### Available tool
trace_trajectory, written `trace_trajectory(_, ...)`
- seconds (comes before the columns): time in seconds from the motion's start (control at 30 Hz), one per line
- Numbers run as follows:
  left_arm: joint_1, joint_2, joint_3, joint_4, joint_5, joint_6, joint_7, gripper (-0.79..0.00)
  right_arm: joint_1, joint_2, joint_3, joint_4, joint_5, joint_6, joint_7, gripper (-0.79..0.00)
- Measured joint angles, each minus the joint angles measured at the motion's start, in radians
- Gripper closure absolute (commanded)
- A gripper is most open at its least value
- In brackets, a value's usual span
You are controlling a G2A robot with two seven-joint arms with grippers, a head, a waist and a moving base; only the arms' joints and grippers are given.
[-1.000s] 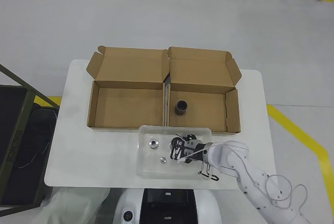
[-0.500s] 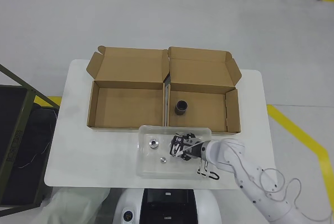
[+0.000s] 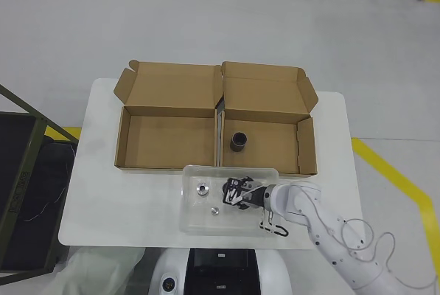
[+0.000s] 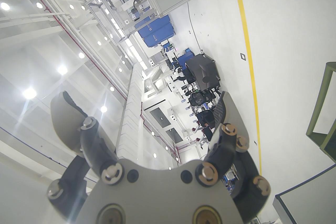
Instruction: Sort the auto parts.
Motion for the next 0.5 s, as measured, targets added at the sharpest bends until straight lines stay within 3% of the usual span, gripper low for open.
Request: trace_trajectory(0.5, 0.0, 0.0, 0.0, 0.0, 0.0, 0.0, 0.0, -0.785, -0.063, 0.027, 0.091, -0.165, 0.091, -0.059, -0.06, 0.0)
